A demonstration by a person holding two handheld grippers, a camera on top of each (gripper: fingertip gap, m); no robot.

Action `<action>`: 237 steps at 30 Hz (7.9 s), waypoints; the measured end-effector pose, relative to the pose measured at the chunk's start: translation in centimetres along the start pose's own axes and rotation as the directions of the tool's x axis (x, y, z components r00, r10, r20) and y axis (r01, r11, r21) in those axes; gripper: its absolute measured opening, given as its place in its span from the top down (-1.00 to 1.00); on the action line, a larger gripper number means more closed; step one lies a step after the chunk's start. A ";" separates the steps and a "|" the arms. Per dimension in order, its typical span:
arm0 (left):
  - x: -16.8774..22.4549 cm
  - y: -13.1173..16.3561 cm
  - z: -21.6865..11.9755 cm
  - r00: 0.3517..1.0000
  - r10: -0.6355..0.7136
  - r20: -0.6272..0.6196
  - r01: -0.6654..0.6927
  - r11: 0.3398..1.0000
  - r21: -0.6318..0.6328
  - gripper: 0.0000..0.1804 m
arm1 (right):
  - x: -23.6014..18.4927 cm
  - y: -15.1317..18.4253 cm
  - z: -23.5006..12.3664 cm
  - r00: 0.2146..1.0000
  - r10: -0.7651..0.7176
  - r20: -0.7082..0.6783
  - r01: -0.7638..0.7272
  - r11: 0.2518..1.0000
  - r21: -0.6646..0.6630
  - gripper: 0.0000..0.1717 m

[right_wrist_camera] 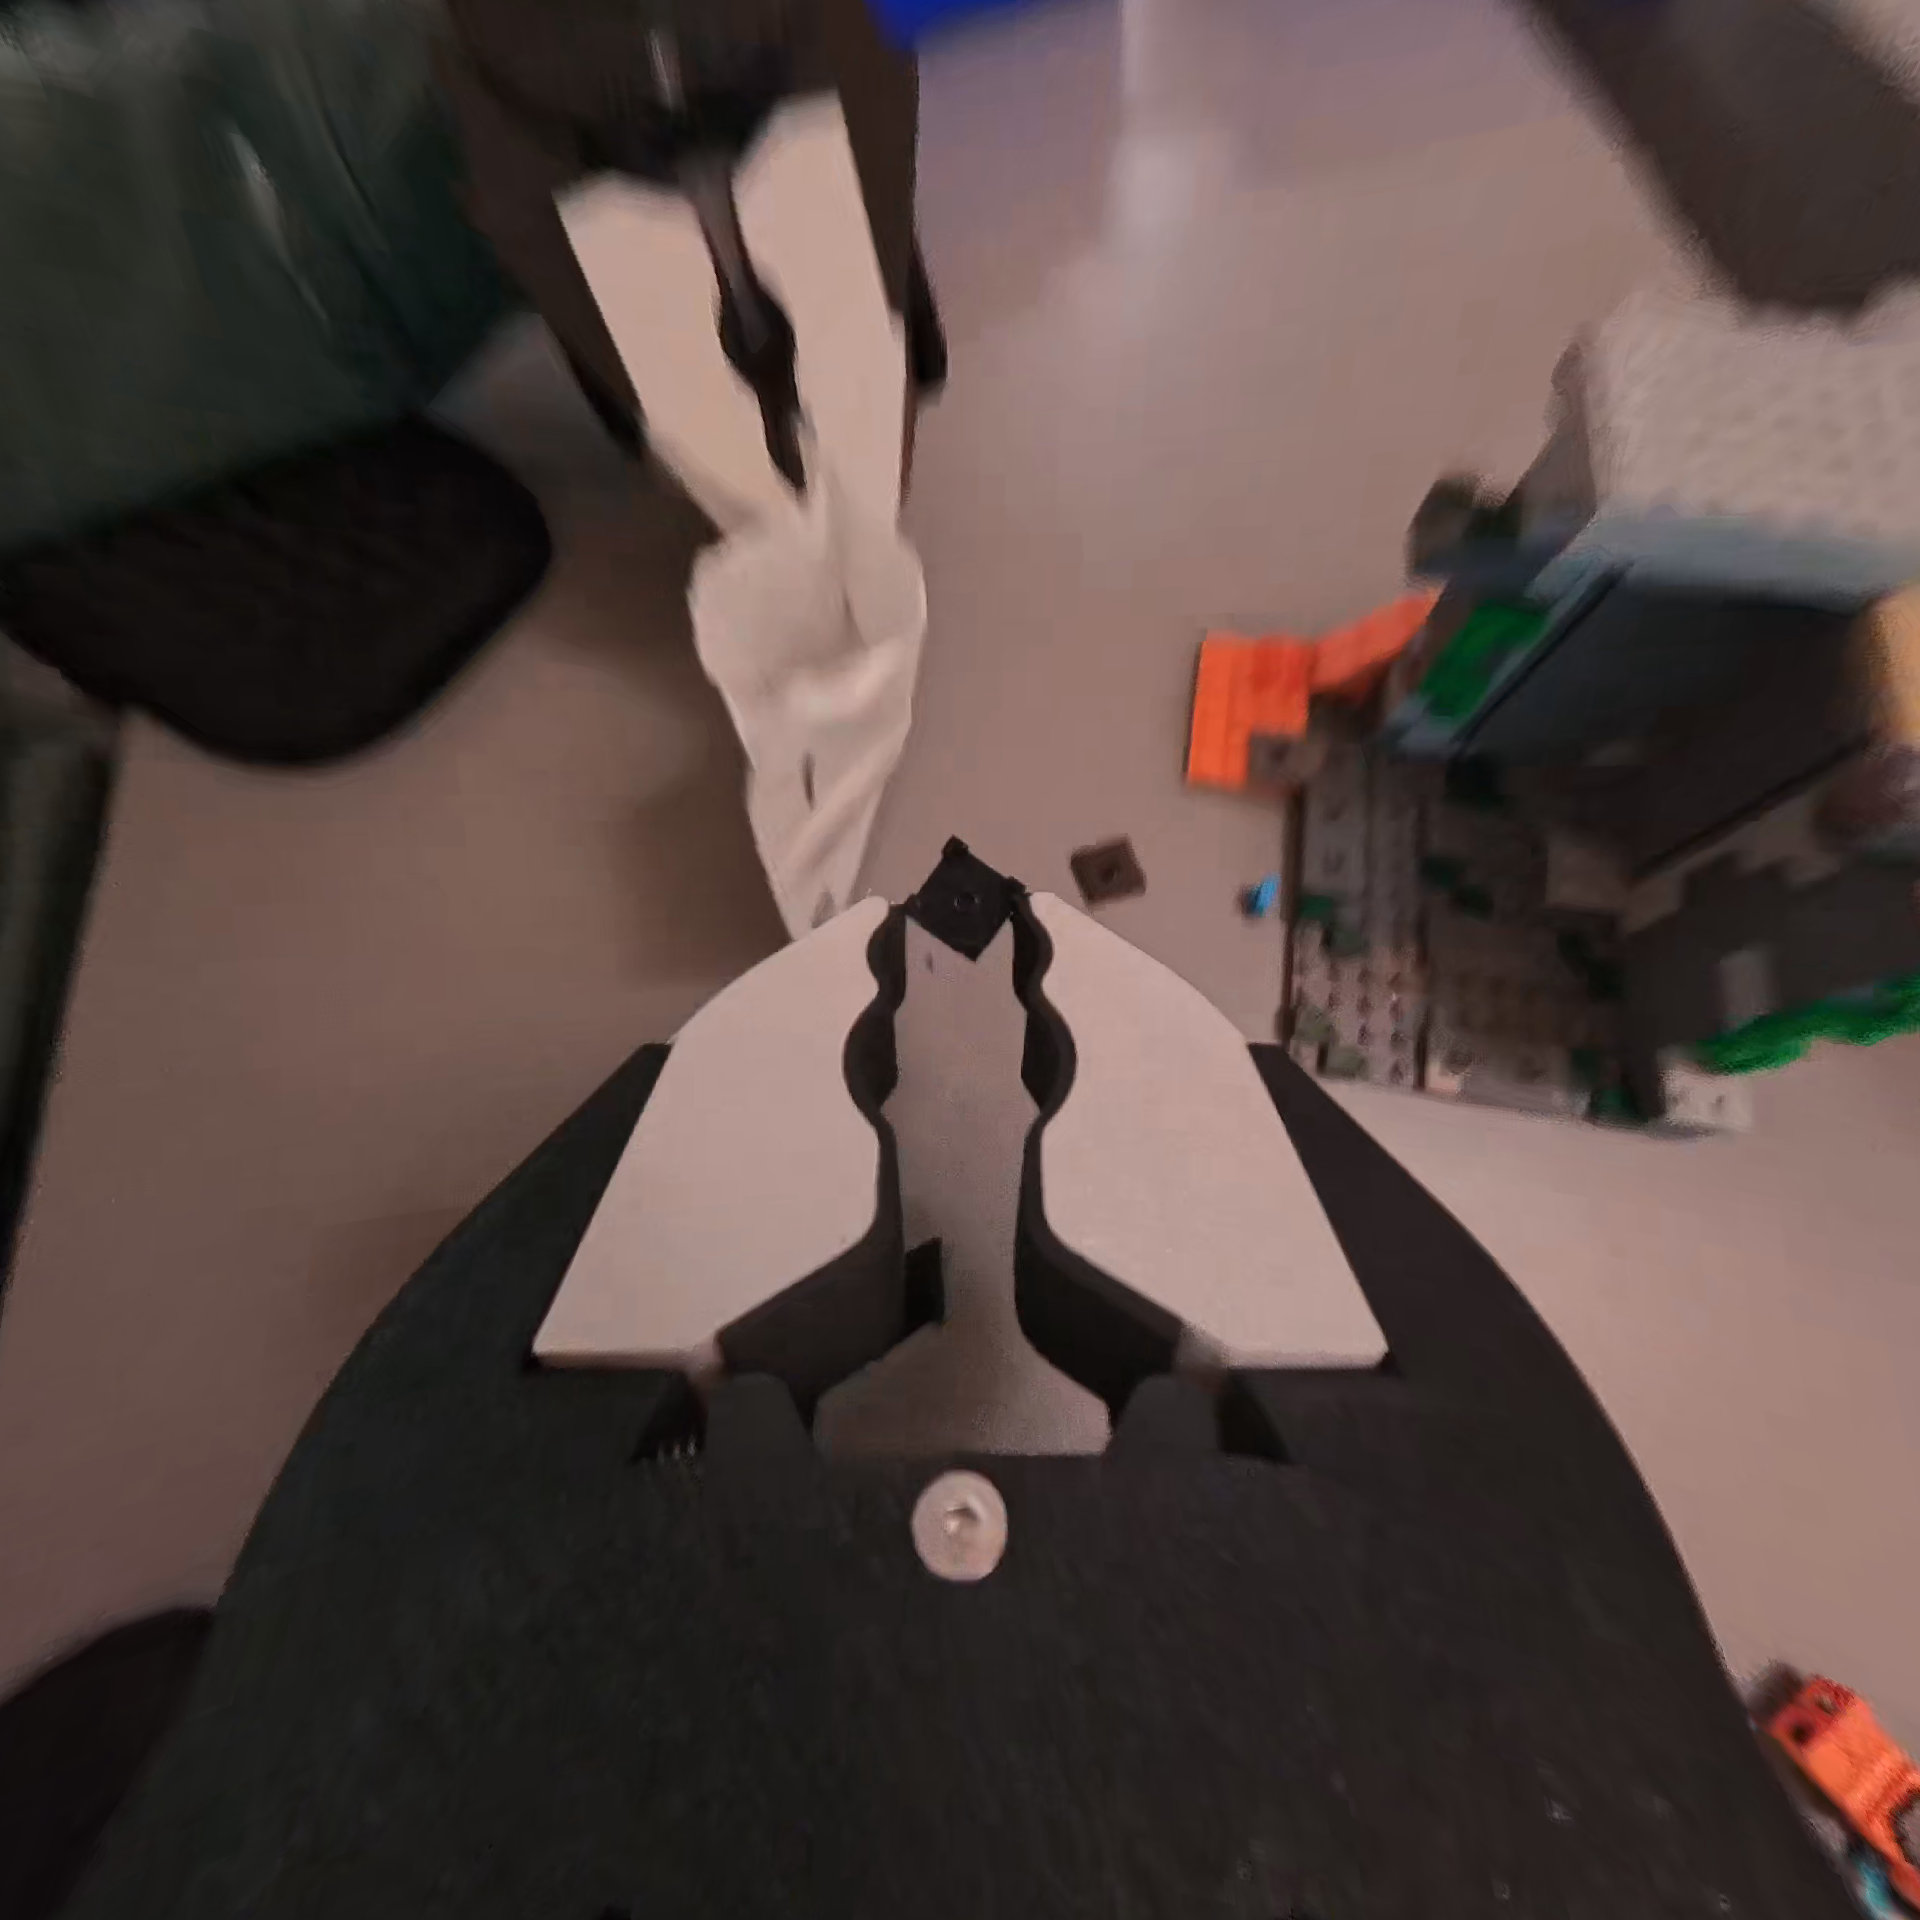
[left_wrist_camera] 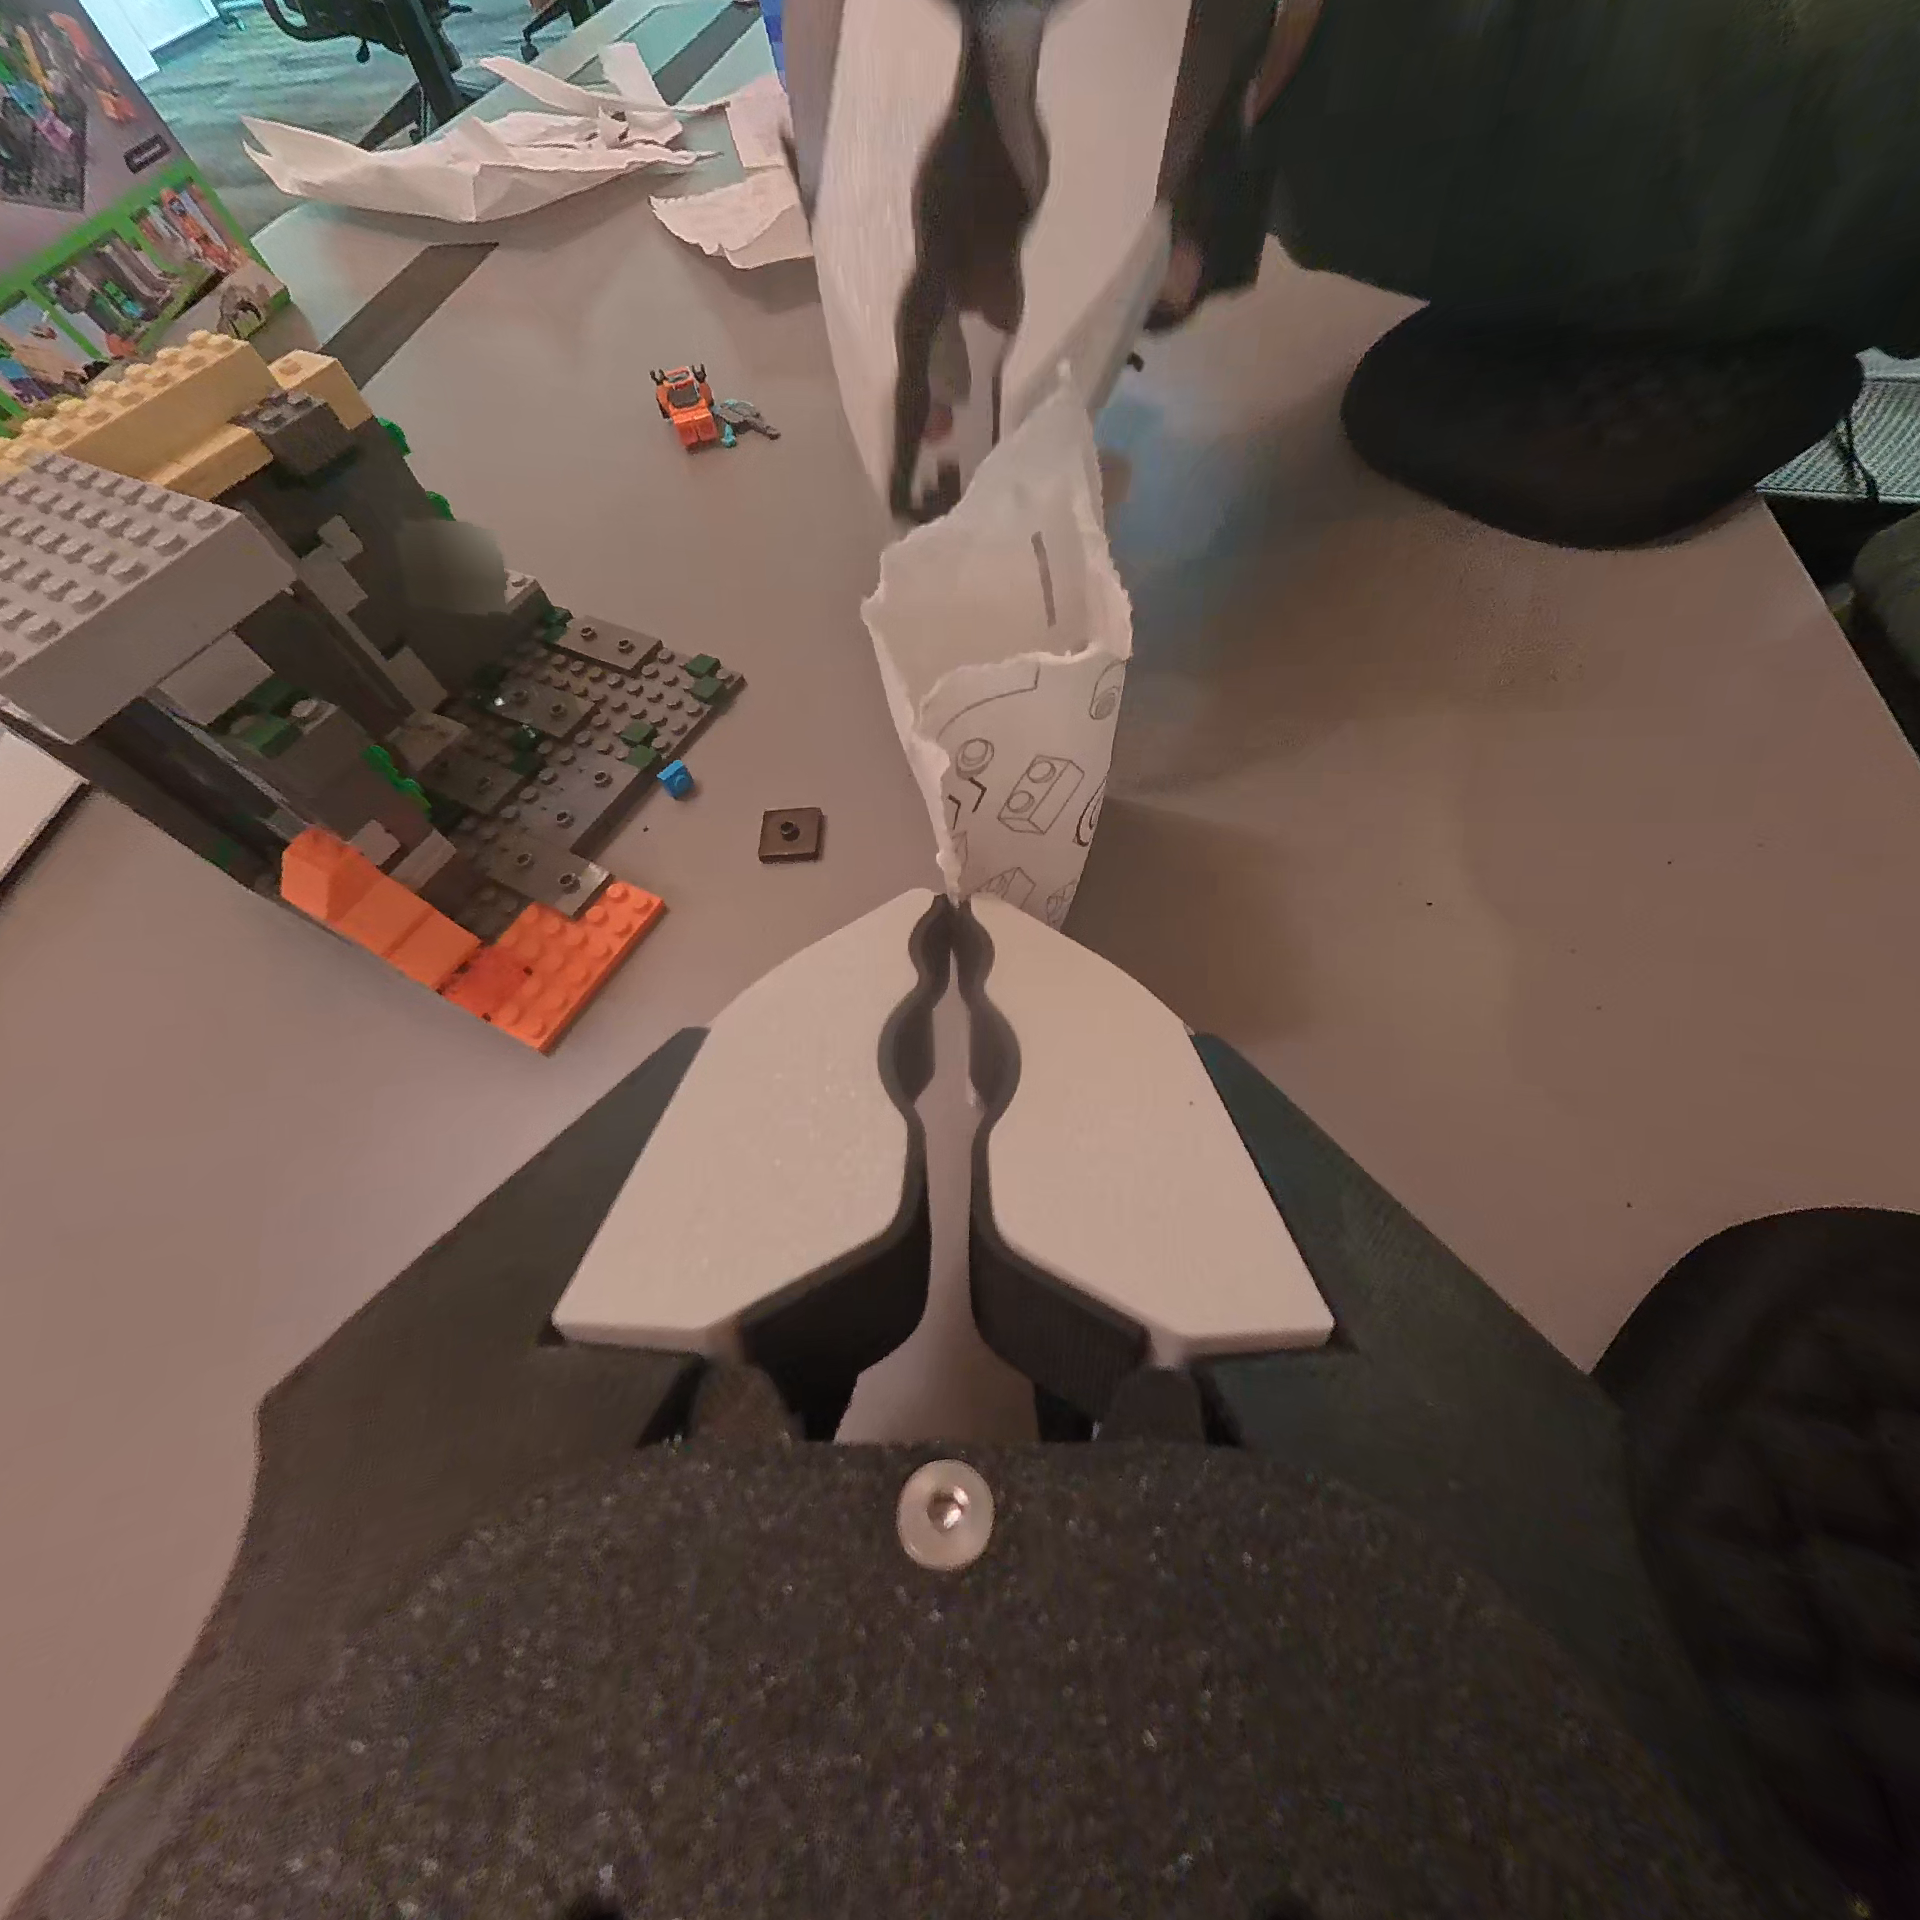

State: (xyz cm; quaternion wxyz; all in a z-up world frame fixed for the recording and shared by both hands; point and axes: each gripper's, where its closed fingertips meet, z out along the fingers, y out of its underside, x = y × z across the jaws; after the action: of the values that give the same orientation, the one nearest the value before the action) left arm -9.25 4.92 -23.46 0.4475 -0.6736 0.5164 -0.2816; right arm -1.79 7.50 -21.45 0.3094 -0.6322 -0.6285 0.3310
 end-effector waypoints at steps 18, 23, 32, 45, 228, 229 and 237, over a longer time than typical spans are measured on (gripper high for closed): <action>0.3 -0.1 0.0 1.000 0.011 -0.006 -0.011 1.000 -0.009 1.00 | -2.2 -5.6 0.9 0.998 -0.001 0.059 -0.014 0.966 0.257 0.49; 0.4 0.0 -0.2 1.000 0.006 -0.015 -0.006 1.000 -0.020 1.00 | 2.1 -3.2 0.3 0.996 0.085 -0.035 -0.076 0.973 0.217 0.60; 1.0 0.3 -0.6 0.999 -0.007 -0.049 0.006 0.999 -0.035 1.00 | 3.8 2.6 5.5 0.999 -0.034 -0.041 0.028 0.990 -0.140 0.58; 1.0 0.5 -0.5 0.998 -0.018 -0.055 0.016 0.999 -0.036 1.00 | 3.4 3.3 7.4 0.993 -0.077 0.089 0.102 0.943 -0.318 0.82; -2.2 -0.8 3.1 0.977 0.010 0.214 -0.001 0.999 -0.044 0.99 | 1.1 2.4 -1.1 0.999 0.035 -0.032 -0.031 0.994 0.101 0.63; -2.1 -0.9 3.3 0.978 0.014 0.210 -0.005 0.999 -0.045 0.99 | 0.6 2.2 -0.3 1.000 0.015 -0.025 -0.013 0.996 0.093 0.63; -0.5 -2.4 3.2 0.994 0.013 0.104 -0.015 1.000 0.020 1.00 | -0.3 1.5 -0.5 0.996 0.031 0.081 -0.044 0.985 0.169 1.00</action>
State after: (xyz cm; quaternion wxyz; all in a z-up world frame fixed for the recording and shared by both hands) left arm -5.69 6.56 -22.69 0.4829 -0.6789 0.4942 -0.2483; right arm -0.49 7.23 -22.31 0.3312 -0.6017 -0.5974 0.4139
